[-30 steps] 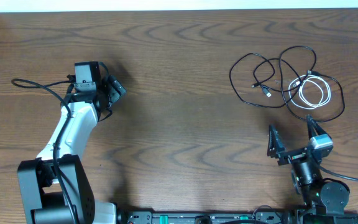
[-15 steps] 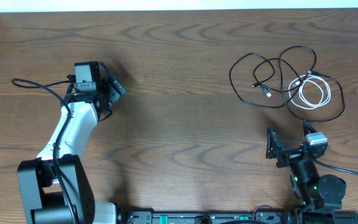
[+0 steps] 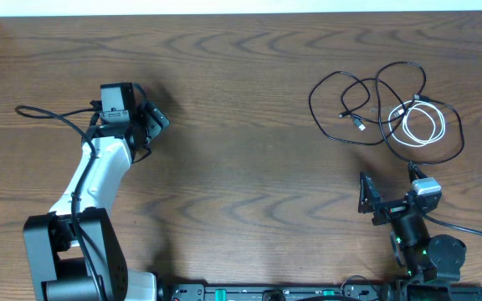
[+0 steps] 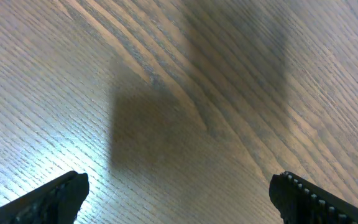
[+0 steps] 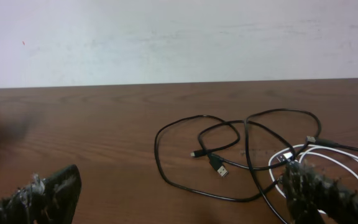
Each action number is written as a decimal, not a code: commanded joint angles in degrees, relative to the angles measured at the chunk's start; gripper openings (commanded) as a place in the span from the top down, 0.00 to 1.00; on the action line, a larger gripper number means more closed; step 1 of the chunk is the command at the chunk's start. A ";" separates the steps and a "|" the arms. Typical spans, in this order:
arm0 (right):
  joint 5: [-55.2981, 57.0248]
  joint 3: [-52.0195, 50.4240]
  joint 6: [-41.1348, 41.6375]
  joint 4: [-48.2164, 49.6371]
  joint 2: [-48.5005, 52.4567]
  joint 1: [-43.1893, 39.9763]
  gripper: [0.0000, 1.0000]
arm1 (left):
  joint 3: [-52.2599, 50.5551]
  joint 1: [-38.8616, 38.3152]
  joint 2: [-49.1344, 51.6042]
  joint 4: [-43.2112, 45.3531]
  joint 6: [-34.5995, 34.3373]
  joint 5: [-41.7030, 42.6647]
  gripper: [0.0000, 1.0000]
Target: Untangle cables
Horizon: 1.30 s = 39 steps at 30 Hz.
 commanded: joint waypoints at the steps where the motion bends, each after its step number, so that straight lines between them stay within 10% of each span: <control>1: 0.68 -0.09 0.22 -0.37 -0.24 -0.35 0.01 | -0.31 0.15 0.20 0.11 0.33 -0.33 0.02; 39: 0.66 -0.09 0.22 -0.39 -0.24 -0.35 0.01 | -0.31 0.15 0.20 0.07 0.35 -0.33 0.02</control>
